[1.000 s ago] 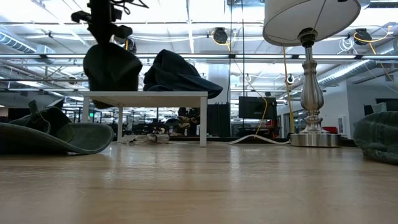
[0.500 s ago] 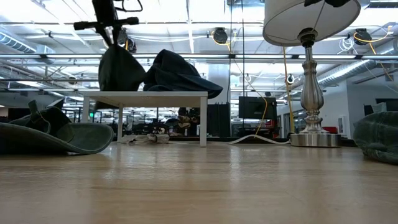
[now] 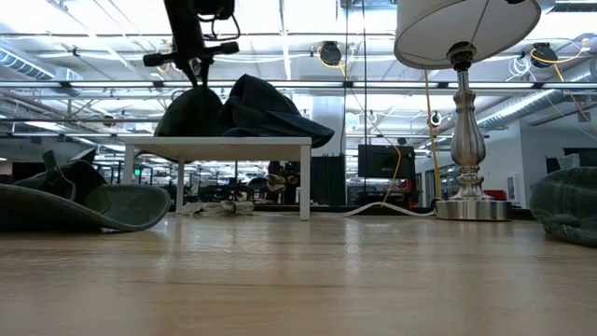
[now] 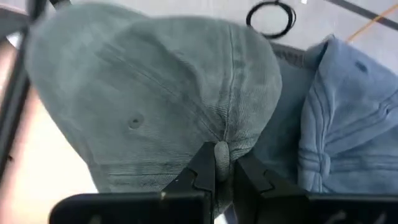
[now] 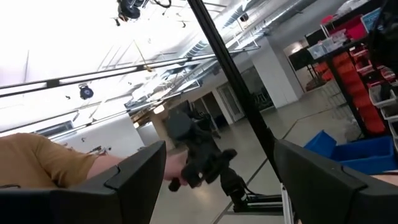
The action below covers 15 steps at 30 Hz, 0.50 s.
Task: Pick & Place hat
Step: Put the top gray cap on the shelf
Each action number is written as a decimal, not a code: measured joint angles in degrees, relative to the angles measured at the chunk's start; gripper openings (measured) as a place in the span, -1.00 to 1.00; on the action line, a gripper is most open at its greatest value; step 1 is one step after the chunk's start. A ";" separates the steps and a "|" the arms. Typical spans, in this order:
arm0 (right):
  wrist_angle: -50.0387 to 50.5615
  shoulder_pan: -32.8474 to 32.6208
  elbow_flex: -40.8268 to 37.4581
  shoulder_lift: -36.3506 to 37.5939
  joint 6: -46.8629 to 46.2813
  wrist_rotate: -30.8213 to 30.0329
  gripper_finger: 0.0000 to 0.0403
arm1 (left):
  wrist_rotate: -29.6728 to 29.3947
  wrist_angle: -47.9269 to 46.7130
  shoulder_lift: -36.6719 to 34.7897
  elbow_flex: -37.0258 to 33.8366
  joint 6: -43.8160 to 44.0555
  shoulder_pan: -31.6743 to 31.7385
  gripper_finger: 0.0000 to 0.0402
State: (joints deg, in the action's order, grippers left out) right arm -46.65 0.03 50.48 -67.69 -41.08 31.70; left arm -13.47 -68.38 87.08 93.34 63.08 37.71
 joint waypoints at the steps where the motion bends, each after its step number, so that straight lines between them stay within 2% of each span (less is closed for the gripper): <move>1: 0.06 0.00 0.00 0.19 -0.11 0.00 0.44 | 0.73 0.26 0.45 0.00 0.14 -0.15 -0.89; 4: 0.08 0.00 0.00 0.56 -0.06 -0.02 0.44 | 2.89 2.57 1.78 0.00 1.12 -1.03 -0.90; 15: 0.13 0.00 0.00 0.64 -0.12 0.01 0.44 | 4.43 7.35 2.87 0.00 11.22 -3.52 -0.89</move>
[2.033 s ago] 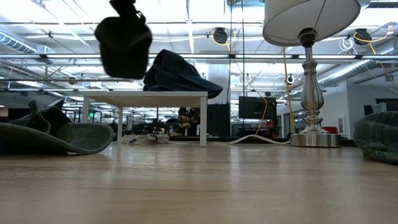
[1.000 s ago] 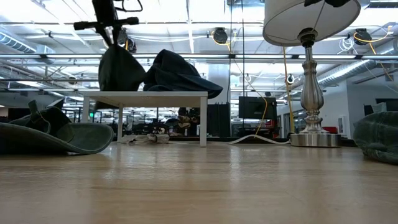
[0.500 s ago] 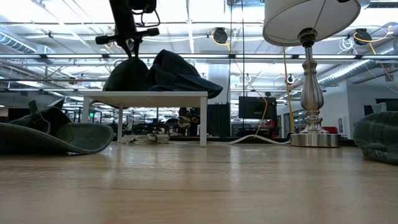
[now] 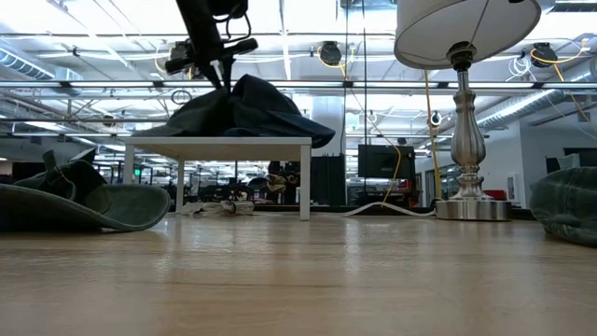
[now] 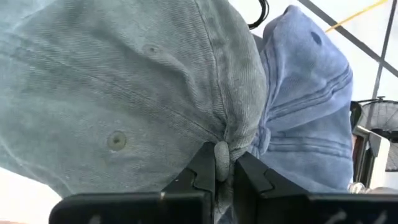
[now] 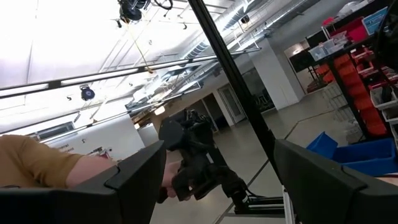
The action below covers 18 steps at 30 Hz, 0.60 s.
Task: Pick & Place hat
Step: Put the top gray cap on the shelf
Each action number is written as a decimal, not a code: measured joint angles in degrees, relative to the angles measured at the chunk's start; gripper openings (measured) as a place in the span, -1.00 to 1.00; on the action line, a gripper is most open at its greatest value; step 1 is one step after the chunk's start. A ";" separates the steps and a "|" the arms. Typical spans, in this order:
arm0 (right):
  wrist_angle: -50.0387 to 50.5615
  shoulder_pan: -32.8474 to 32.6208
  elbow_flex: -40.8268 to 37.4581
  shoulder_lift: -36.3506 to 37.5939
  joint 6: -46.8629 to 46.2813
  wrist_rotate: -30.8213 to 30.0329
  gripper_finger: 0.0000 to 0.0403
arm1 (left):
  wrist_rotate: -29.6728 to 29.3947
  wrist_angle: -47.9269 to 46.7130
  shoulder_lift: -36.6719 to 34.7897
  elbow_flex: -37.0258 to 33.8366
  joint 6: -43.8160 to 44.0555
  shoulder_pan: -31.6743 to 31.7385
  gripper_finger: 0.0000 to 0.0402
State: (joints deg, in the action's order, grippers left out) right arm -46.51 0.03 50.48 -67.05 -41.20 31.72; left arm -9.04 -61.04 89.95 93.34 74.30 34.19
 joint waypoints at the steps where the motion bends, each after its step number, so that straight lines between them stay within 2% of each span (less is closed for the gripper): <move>1: -0.01 0.00 0.00 0.00 -0.05 0.03 0.44 | 0.00 -0.06 0.00 0.00 0.06 -0.16 -0.90; 6: -0.01 0.00 0.00 0.00 -0.10 0.05 0.44 | -0.07 0.19 0.20 0.00 1.02 -0.24 -0.81; 18: 0.03 0.00 0.00 0.00 -0.12 0.00 0.44 | -0.56 -0.02 0.85 -0.02 -2.13 -0.57 -0.15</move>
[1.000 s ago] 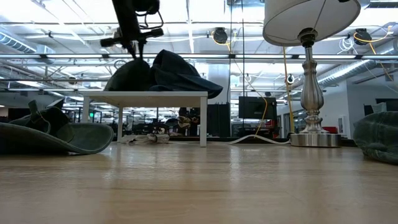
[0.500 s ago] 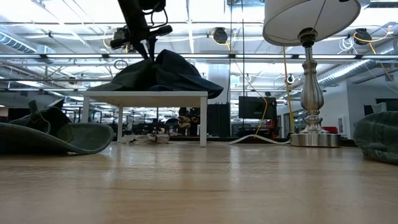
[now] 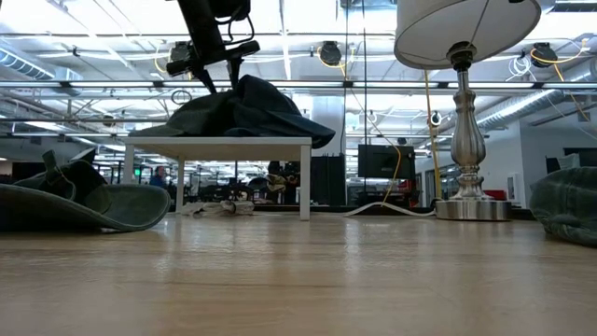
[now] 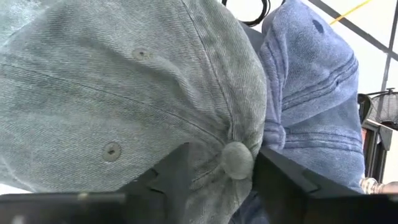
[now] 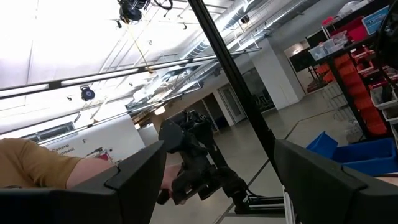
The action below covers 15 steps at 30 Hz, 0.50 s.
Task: Pick & Place hat
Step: Put the top gray cap on the shelf, then stack the left gray cap on the gray cap on the shelf
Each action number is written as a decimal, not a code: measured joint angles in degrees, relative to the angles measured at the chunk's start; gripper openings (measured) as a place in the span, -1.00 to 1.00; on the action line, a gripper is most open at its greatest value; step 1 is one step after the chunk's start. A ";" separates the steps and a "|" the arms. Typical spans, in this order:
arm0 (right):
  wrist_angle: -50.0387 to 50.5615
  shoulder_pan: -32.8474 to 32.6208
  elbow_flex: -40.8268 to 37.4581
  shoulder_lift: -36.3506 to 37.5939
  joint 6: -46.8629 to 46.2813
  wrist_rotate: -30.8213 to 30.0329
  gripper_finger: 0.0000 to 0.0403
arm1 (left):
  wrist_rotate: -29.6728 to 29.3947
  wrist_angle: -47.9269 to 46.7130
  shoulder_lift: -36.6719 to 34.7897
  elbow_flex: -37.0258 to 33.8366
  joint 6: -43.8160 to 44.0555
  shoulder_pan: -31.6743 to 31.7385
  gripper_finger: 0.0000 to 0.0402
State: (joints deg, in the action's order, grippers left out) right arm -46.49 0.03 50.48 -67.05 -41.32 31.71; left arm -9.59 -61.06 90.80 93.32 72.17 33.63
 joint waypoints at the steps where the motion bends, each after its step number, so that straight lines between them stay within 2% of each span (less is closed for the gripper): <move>1: 0.01 0.00 0.00 0.00 0.00 -0.01 0.44 | 0.25 0.00 0.00 0.00 -0.01 0.00 -0.09; 7: 0.01 0.00 0.00 0.00 0.00 -0.03 0.44 | 1.06 -0.32 -0.07 0.00 -0.07 0.00 0.16; 15: 0.01 0.00 0.00 0.00 0.61 -0.07 0.44 | 3.37 -0.15 -1.72 -0.02 -2.78 0.05 0.20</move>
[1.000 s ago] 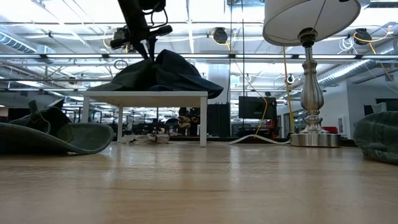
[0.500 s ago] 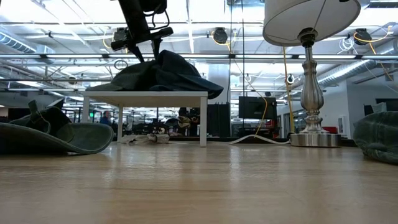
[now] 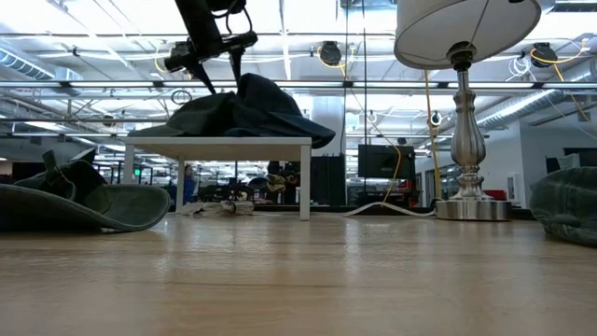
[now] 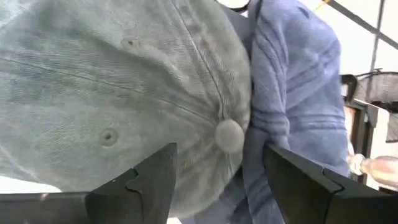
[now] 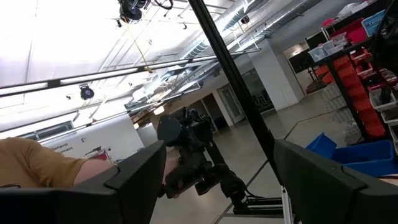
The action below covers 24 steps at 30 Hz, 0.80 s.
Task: Pick & Place hat
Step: Stack the left gray cap on the gray cap on the shelf
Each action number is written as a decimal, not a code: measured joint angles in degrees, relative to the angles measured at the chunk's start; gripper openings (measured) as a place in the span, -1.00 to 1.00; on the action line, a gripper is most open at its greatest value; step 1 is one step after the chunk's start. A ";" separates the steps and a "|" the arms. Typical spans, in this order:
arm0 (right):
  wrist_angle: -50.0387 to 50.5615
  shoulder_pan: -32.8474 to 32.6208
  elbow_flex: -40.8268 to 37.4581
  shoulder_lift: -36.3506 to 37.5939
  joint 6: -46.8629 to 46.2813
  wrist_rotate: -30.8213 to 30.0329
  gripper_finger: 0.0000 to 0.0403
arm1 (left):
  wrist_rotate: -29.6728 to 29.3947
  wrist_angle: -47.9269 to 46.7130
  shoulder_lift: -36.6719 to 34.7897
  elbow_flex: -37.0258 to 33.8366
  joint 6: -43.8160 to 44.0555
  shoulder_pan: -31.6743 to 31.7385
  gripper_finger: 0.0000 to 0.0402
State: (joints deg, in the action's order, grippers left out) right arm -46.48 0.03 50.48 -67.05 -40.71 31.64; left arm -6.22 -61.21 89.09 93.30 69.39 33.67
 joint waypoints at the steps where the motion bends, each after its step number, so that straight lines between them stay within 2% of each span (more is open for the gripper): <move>1: 0.00 0.00 0.00 0.00 0.01 0.00 0.44 | 0.02 0.00 -0.40 0.00 -0.13 0.00 0.20; 8: 0.02 0.00 0.00 0.00 2.31 -0.04 0.44 | 0.24 1.58 -4.43 0.00 -6.95 -0.08 0.20; 12: 0.02 0.00 0.00 0.00 2.41 -0.04 0.44 | 2.33 1.48 -6.41 0.00 -15.41 -0.93 0.20; 24: 3.01 -0.02 -0.02 -0.04 3.04 -0.29 0.44 | 19.74 0.87 -8.57 -0.02 -43.87 -8.71 0.20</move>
State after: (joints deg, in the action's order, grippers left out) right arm -43.47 0.01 50.46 -67.09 -37.67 31.35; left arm 13.52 -60.34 80.52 93.27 25.52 24.96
